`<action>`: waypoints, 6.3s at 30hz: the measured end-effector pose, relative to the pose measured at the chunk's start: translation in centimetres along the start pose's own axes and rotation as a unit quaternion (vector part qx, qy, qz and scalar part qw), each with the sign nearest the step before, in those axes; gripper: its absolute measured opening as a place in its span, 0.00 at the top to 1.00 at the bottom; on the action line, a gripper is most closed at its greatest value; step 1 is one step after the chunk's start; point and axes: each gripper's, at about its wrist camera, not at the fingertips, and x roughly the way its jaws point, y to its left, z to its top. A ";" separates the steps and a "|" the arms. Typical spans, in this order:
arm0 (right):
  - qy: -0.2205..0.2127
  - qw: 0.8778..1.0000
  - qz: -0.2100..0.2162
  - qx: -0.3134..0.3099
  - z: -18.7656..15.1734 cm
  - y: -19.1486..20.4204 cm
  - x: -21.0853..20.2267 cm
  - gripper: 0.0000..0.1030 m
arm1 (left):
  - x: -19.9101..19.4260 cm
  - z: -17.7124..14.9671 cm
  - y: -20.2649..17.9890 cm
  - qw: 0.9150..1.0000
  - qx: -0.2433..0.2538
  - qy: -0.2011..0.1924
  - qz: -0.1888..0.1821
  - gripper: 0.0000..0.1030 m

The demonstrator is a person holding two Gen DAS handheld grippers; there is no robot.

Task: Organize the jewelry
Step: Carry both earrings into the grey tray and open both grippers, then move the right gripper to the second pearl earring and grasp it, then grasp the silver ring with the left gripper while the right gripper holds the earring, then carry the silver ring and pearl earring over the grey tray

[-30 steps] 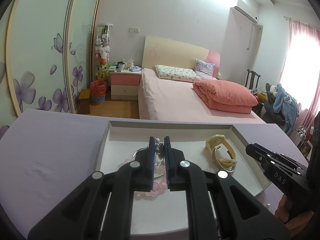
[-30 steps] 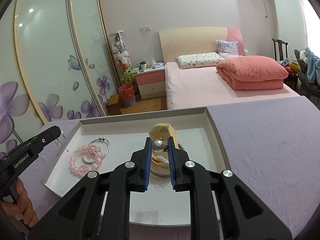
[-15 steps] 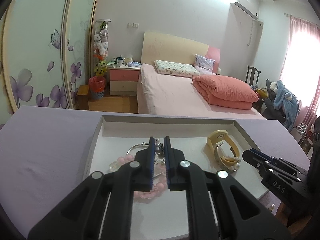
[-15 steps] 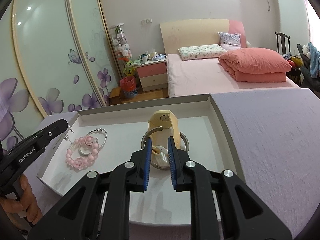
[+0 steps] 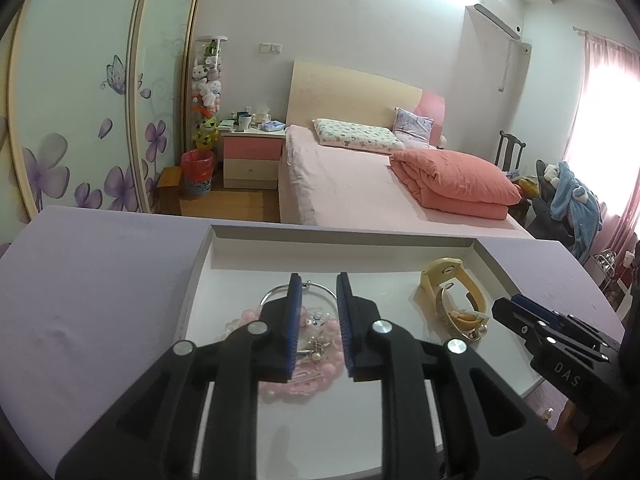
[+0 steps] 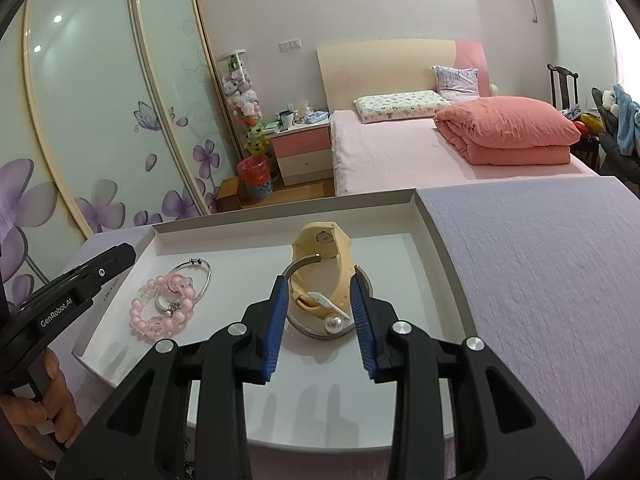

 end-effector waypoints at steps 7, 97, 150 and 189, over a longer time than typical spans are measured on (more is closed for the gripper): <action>-0.002 1.000 -0.001 -0.004 0.0 0.0 -0.1 0.68 | -0.2 0.1 0.4 1.000 -0.003 0.001 0.006 0.81; 0.115 0.989 -0.082 0.034 -9.3 -6.8 -9.2 0.86 | -9.1 -13.1 -6.7 0.983 0.072 0.164 -0.046 0.57; 0.074 0.995 -0.068 0.003 -9.2 -4.6 -10.9 0.86 | -10.9 -11.1 -3.6 0.991 0.040 0.129 0.001 0.79; -0.176 0.982 0.023 -0.060 -0.6 3.2 -14.1 0.86 | -14.8 -2.5 -1.4 0.996 0.008 -0.087 0.036 0.79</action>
